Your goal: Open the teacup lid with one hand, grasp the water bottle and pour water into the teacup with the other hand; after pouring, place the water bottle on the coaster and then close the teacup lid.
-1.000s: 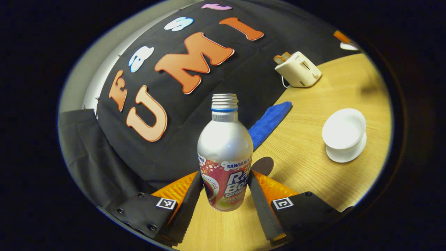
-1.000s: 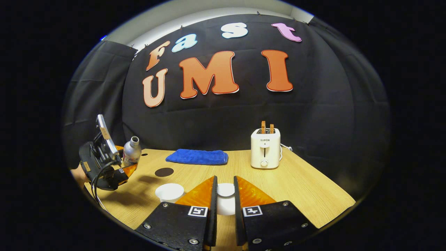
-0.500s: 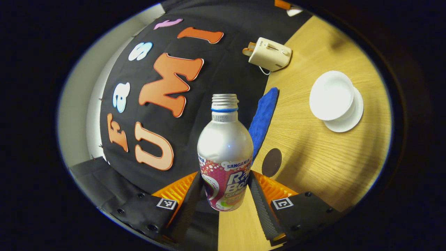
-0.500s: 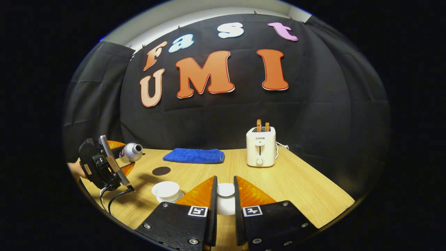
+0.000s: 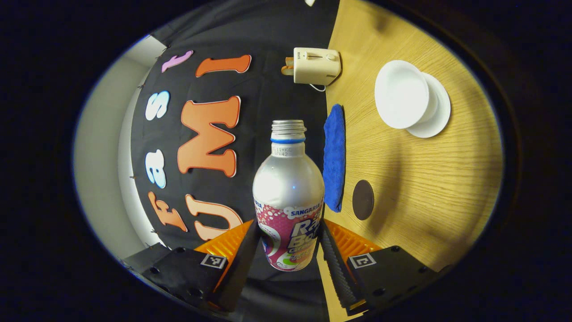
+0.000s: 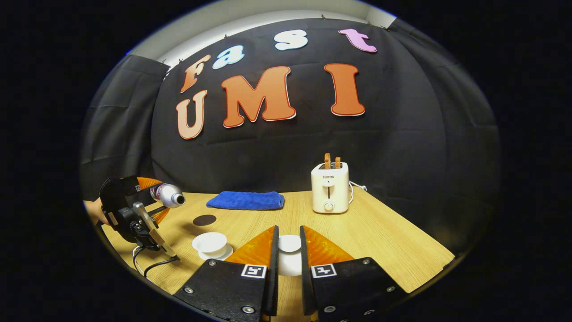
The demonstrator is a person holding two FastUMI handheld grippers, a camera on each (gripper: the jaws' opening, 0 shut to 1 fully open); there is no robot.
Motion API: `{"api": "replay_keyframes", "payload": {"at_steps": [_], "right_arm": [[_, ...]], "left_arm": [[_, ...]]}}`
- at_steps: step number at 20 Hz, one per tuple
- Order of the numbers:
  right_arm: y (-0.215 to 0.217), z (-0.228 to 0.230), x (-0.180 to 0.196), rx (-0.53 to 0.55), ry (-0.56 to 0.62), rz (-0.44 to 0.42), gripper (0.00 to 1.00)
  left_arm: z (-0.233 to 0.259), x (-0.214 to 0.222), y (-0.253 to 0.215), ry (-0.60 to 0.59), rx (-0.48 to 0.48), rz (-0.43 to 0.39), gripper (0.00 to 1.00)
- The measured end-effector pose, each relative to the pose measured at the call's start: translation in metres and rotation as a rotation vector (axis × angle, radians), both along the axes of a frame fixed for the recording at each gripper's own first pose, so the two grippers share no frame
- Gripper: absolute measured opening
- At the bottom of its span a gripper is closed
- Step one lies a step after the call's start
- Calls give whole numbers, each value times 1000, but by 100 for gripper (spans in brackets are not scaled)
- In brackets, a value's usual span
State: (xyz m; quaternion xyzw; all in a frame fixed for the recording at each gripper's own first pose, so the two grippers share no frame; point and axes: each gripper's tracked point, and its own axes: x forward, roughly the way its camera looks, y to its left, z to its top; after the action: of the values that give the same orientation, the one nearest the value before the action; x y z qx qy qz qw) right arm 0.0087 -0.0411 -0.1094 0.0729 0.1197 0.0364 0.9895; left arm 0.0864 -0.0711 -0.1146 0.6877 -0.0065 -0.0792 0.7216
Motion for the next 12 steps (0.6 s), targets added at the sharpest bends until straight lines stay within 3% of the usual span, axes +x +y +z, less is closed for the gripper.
{"api": "replay_keyframes", "payload": {"at_steps": [3, 7, 8, 12], "right_arm": [[-2, 2, -1, 0, -7, -5, 22], [-4, 2, -2, 3, -8, -10, 22], [-5, 1, -2, 2, -8, -13, 22], [-7, 2, -3, 2, -8, -14, 22]], "left_arm": [[1, -1, -12, -24, 71, -33, 82], [2, -1, -18, -48, 157, -76, 87], [5, -1, -20, -56, 174, -86, 82], [6, 1, -27, -68, 215, -104, 85]]}}
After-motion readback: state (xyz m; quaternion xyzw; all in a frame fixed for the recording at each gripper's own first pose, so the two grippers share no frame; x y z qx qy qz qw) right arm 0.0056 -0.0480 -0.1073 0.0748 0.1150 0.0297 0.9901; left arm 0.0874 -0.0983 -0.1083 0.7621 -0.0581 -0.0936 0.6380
